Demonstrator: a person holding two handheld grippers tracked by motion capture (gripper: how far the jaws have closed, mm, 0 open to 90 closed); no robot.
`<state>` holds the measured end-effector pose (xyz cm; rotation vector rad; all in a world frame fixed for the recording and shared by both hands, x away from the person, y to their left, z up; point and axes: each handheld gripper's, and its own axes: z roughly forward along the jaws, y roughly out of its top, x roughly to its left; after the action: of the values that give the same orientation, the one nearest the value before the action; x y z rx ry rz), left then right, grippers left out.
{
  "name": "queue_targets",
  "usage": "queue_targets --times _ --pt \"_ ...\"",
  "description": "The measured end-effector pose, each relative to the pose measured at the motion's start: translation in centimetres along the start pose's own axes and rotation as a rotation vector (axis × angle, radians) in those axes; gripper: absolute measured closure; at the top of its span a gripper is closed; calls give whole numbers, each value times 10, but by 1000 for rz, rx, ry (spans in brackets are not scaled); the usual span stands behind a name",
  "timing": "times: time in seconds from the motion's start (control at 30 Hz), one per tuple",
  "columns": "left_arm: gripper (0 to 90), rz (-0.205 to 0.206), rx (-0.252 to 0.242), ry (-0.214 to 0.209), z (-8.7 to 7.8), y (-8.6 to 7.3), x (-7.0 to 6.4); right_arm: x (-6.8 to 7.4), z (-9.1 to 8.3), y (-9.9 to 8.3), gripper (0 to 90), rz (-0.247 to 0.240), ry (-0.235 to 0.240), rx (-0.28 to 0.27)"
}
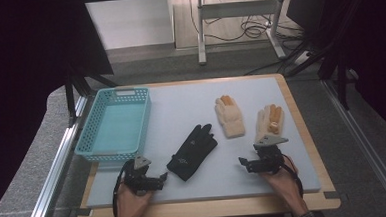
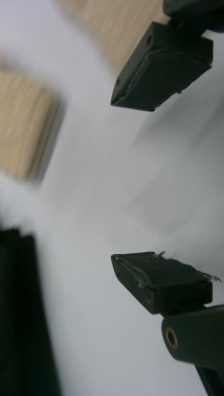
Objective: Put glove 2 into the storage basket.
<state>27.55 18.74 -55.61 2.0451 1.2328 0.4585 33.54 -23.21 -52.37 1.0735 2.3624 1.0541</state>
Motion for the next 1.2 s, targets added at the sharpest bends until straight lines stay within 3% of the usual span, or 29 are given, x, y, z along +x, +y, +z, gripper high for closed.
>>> queue_targets --times 0.2,0.3,0.33,0.63,0.87,1.03,1.17,1.2 --pt "9 1 3 -1 0 0 0 -14 -1 -11 183 19 -36 10" --pt "11 2 2 -2 0 0 0 -13 0 -10 181 11 -45 18" --pt "12 3 2 -4 0 0 0 -10 1 -10 176 -12 -62 26" --pt "34 19 4 -15 -2 0 2 -10 1 -11 175 -7 -59 21" --pt "52 11 -19 -98 -13 5 -1 -10 1 -11 176 -6 -60 21" --pt "48 24 -13 -127 -19 15 -8 -10 1 -11 175 -6 -60 21" --pt "42 36 -20 -152 -23 30 -15 -10 0 -11 175 -6 -61 21" --pt "40 49 -19 -166 -23 40 -21 -10 0 -11 175 -6 -61 21"
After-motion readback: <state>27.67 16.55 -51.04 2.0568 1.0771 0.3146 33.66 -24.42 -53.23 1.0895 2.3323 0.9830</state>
